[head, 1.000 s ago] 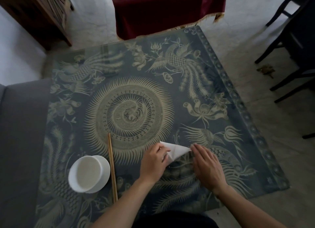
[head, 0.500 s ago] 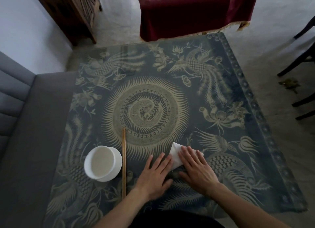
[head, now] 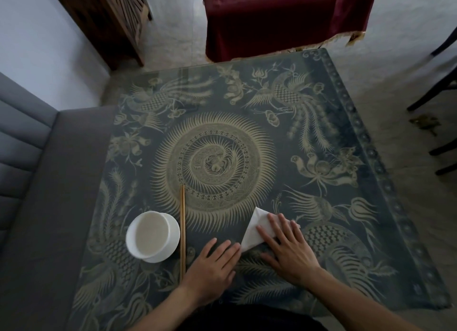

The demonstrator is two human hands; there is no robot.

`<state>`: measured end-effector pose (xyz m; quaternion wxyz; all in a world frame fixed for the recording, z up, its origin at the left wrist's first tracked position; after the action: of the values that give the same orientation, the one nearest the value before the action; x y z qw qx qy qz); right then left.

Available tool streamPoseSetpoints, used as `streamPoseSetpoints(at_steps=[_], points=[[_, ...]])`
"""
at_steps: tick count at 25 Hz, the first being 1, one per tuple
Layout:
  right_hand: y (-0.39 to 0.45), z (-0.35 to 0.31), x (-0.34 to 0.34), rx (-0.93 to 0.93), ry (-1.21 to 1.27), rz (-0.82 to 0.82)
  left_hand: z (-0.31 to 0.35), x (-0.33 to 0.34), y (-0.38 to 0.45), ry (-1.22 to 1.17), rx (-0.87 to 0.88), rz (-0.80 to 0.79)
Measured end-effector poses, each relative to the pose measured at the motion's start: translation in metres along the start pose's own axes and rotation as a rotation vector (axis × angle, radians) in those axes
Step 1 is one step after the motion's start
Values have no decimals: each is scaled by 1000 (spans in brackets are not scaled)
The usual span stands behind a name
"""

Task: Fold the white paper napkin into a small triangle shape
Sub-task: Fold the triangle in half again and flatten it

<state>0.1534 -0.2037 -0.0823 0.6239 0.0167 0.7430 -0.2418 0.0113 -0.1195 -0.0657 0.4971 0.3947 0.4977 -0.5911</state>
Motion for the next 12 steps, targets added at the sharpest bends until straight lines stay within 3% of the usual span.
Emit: streamPoseSetpoints(at_steps=[3,9,12], points=[[-2,-4,-8,35,-21,7,-2,-15,19,-24,-32,19],[-5,-6,-21,163,-3,33,-6,-17,67,-40,-115,-122],[4,1,-30,147,-16,80,-1,-19,70,-62,-108,-62]])
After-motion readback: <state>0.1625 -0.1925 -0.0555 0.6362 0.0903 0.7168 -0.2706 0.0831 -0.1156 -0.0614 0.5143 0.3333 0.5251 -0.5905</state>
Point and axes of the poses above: each hand's wrist, its own y-axis towards the middle knuckle, its own x-axis out of the palm, z = x × y, the point moved 10 cm from there along y, towards the middle knuckle, and after that the axes turned 4 degrees about -y, right-handed, at the moved point
